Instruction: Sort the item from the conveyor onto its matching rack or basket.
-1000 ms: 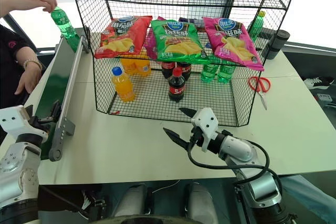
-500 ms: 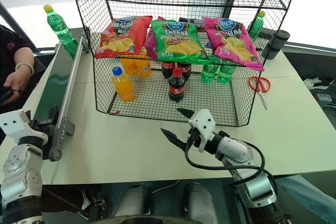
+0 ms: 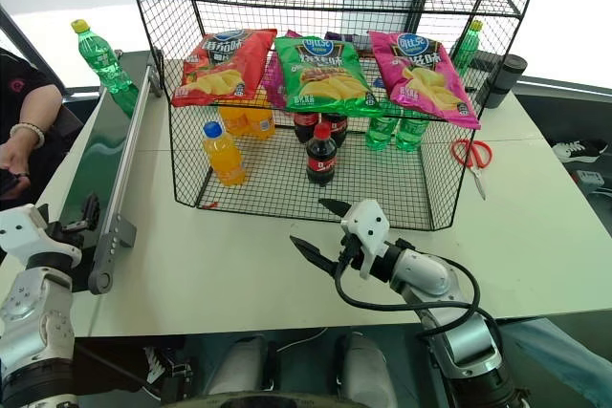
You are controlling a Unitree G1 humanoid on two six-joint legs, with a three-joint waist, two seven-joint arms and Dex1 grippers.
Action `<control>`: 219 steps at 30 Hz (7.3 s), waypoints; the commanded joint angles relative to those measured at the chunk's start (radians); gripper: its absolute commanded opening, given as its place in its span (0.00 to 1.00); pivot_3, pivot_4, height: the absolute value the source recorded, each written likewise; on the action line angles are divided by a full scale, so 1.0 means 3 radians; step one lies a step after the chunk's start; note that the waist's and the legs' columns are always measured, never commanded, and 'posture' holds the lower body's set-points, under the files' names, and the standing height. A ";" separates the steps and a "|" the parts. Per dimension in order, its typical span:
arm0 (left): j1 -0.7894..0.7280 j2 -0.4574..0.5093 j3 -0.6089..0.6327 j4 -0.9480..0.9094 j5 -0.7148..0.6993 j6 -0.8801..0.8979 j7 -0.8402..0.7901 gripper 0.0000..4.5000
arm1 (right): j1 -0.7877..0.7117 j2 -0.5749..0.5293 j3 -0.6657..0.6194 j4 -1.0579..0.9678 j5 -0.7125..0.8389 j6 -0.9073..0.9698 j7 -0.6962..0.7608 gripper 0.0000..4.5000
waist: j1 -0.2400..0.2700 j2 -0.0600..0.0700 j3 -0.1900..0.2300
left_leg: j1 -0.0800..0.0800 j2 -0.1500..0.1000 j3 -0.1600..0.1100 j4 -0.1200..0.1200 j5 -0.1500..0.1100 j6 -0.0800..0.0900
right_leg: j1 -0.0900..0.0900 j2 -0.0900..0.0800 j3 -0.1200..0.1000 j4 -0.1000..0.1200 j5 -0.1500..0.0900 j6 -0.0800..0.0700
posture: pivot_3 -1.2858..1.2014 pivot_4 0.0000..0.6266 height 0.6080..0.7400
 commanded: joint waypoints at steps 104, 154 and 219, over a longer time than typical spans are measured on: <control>-0.0132 0.0099 0.0044 -0.0002 0.0020 -0.0287 0.0018 1.00 | -0.0205 0.0046 0.0015 -0.0089 0.0107 0.0131 0.0051 0.98 | 0.0000 0.0001 0.0001 | -0.0003 0.0001 0.0000 -0.0002 -0.0001 -0.0001 | -0.0003 -0.0013 -0.0002 -0.0003 0.0000 0.0000 | 0.52 0.24 0.96; -0.1341 -0.0195 -0.2679 -0.0353 0.0164 -0.0094 -0.2868 0.60 | -0.0408 -0.0039 -0.0223 -0.0662 0.0639 0.0632 -0.0187 1.00 | 0.0002 -0.0003 0.0025 | -0.0002 -0.0016 -0.0002 -0.0028 0.0001 -0.0001 | -0.0007 0.0002 -0.0002 -0.0009 0.0000 0.0001 | 0.52 0.24 0.96; -0.0772 0.0091 -0.2390 -0.1120 0.0175 0.0303 -0.2466 1.00 | -0.1168 0.0601 -0.1200 0.2325 -0.0271 -0.1095 -0.1243 0.99 | -0.0012 0.0012 0.0023 | 0.0010 -0.0013 0.0007 -0.0025 0.0004 -0.0003 | -0.0002 0.0000 0.0006 0.0004 0.0001 0.0001 | 0.52 0.24 0.96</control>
